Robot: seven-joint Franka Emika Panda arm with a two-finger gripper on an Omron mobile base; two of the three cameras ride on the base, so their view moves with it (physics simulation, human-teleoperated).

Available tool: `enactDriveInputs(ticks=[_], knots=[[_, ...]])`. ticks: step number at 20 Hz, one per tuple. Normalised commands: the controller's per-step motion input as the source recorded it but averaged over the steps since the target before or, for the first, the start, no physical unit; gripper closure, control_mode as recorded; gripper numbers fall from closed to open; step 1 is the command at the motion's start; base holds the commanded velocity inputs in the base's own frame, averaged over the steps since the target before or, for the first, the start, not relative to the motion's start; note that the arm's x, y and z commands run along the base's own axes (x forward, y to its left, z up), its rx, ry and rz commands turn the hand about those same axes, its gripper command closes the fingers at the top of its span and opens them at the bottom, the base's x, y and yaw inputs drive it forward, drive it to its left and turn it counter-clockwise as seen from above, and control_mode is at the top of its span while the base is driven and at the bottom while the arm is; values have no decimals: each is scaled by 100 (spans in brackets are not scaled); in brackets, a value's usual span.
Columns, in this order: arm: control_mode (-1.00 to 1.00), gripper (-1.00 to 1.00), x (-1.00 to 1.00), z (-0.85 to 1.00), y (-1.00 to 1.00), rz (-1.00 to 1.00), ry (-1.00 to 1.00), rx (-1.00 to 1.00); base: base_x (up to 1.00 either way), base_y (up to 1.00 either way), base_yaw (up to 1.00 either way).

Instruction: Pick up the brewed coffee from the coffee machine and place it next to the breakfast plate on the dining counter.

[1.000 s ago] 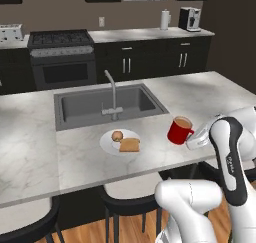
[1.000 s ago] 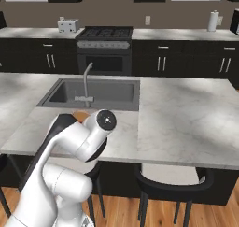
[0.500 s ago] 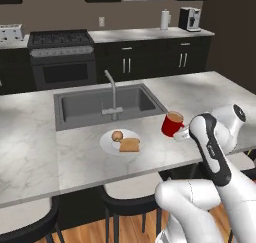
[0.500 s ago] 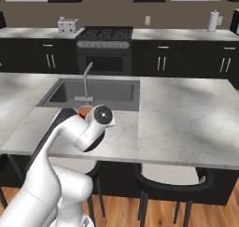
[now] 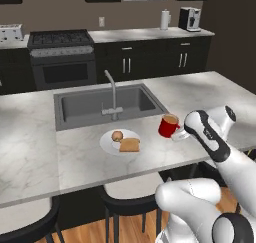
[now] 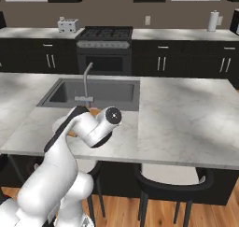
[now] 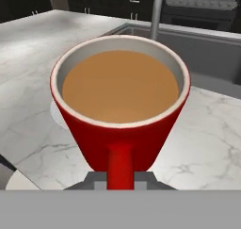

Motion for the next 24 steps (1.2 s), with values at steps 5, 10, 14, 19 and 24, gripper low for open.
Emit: enactDriveInputs(ticks=[5, 10, 14, 19, 24], knots=[[-100, 100, 34, -28, 0, 13, 0, -5, 0, 0, 0], [-100, 100, 37, -13, 0, 6, 0, -9, 0, 0, 0], [-100, 100, 35, -8, 0, 0, 1, -11, 0, 0, 0], [-100, 100, 31, -14, 1, 0, 0, -12, 0, 0, 0], [-100, 100, 27, -24, 1, 0, 0, -8, 0, 0, 0]])
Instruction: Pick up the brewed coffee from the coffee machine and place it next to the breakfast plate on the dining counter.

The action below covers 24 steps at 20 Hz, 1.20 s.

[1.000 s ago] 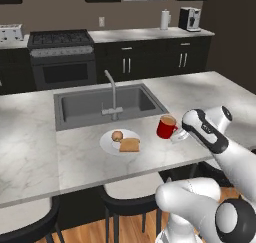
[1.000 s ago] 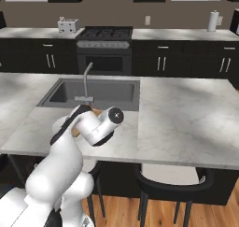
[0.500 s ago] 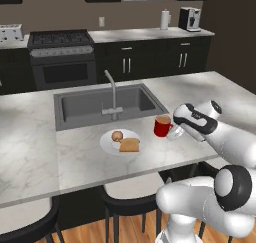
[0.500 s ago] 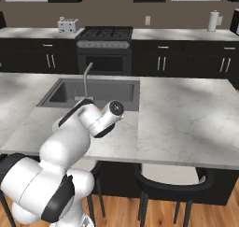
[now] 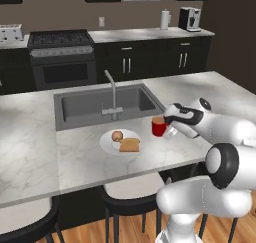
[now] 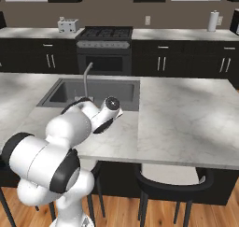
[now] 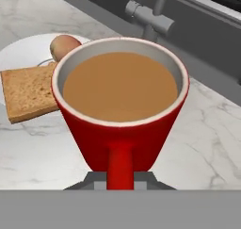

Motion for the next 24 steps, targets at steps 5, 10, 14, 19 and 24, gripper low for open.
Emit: enactDriveInputs(ticks=[5, 10, 14, 19, 24], knots=[[-100, 100, 38, -26, 2, 0, 0, -1, 0, 0, 0], [-100, 100, 34, -20, 0, 1, 0, 0, 0, 0, 0], [-100, 100, 32, -17, 0, 2, 0, 2, 0, 0, 0], [-100, 100, 30, -23, 0, 3, 0, 2, 0, 0, 0], [-100, 100, 27, -38, 1, 4, 0, 0, 0, 0, 0]])
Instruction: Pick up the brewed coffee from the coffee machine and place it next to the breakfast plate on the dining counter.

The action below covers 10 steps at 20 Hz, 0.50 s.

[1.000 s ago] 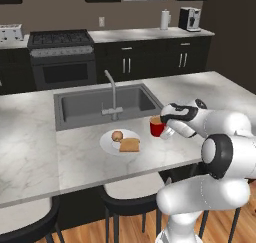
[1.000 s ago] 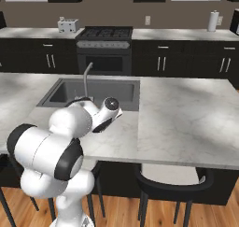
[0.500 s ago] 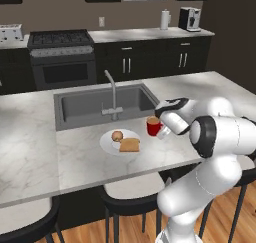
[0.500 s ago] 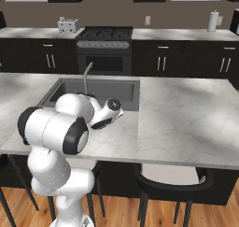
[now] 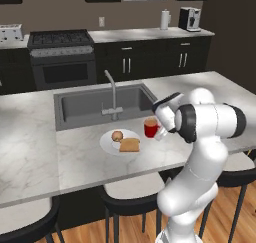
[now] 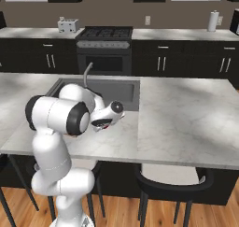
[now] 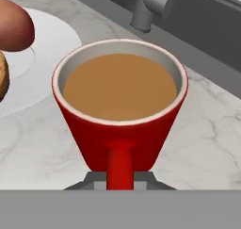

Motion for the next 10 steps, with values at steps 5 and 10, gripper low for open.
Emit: enactDriveInputs(ticks=[5, 10], knots=[[-100, 100, 30, -47, 0, 5, 0, 0, 0, 0, 0], [-100, 100, 31, -43, 0, 5, 0, 0, 0, 0, 0]])
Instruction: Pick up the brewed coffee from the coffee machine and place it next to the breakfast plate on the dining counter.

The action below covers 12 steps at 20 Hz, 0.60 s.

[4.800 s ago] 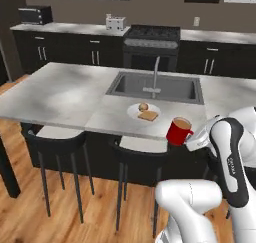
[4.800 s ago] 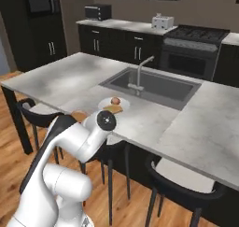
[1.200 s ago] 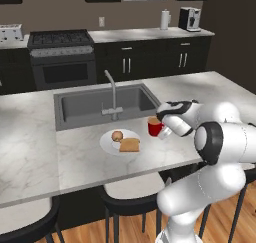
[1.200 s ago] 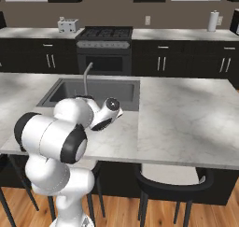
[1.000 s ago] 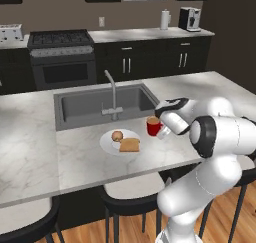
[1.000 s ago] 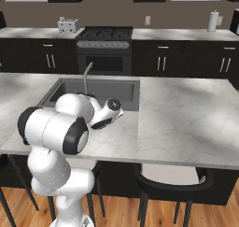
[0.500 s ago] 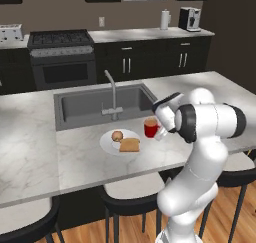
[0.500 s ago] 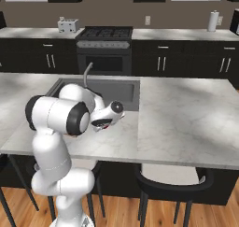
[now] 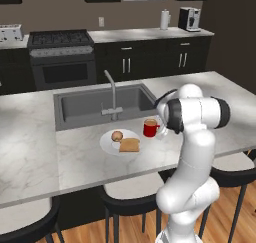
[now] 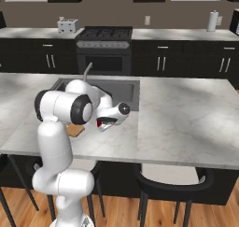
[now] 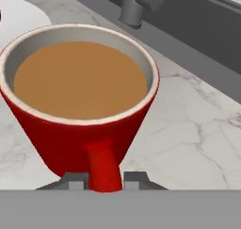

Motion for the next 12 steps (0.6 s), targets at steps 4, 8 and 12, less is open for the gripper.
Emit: enactDriveInputs(ticks=[4, 8, 12], knots=[[-100, -100, 13, -29, 15, 7, 0, -1, 0, 0, 0], [-100, -100, -13, -1, 33, 8, -2, -7, 0, 0, 0], [-100, -100, -59, 10, 32, 6, -4, -10, 0, 0, 0]])
